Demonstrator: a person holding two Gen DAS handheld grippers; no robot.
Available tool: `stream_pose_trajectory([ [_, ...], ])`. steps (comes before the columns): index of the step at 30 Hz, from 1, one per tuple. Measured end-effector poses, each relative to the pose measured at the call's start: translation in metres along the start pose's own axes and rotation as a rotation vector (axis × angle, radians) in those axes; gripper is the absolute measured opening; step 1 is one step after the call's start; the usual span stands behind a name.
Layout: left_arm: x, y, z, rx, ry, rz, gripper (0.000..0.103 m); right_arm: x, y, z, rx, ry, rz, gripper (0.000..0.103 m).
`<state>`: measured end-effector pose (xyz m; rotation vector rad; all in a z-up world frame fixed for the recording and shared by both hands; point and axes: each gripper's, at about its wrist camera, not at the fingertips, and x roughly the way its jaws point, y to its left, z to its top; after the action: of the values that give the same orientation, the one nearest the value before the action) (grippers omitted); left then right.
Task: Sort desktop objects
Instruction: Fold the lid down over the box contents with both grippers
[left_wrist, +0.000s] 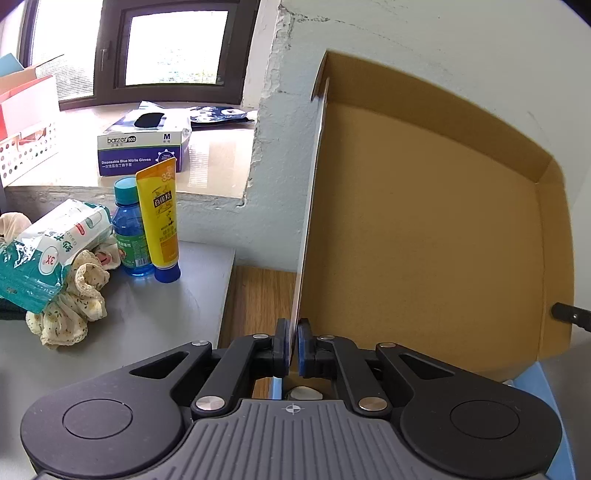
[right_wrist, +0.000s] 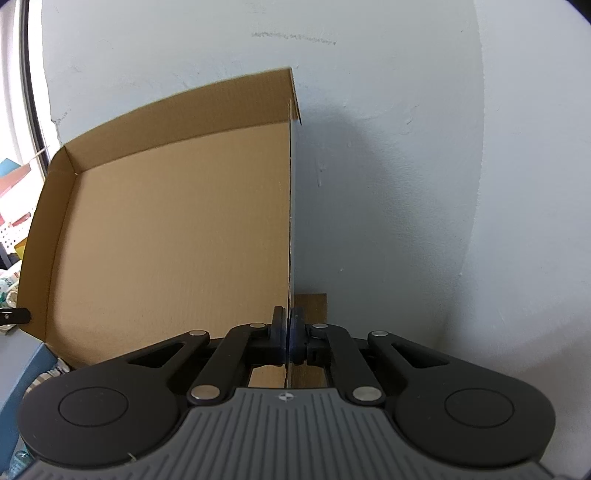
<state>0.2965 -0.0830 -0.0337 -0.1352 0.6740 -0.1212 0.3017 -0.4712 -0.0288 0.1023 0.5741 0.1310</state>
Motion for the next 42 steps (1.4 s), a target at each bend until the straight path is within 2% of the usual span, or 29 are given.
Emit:
stream_pose_trajectory([
  [12, -0.037, -0.008, 0.007, 0.005, -0.066, -0.012, 0.007, -0.036, 0.008, -0.027, -0.018, -0.034, 0.002, 0.003],
  [25, -0.122, -0.01, 0.011, -0.03, -0.237, -0.062, 0.008, -0.055, 0.011, -0.055, 0.007, -0.023, -0.011, 0.005],
  [30, -0.155, -0.017, 0.011, 0.012, -0.296, -0.068, 0.008, -0.057, 0.015, -0.063, 0.011, -0.019, -0.024, 0.005],
  [37, -0.173, -0.017, 0.002, 0.041, -0.304, -0.081, 0.008, -0.06, 0.021, -0.071, 0.0, -0.002, -0.037, 0.005],
  [42, -0.175, -0.014, -0.006, 0.036, -0.276, -0.101, 0.008, -0.086, 0.03, -0.077, -0.007, 0.0, -0.041, 0.006],
])
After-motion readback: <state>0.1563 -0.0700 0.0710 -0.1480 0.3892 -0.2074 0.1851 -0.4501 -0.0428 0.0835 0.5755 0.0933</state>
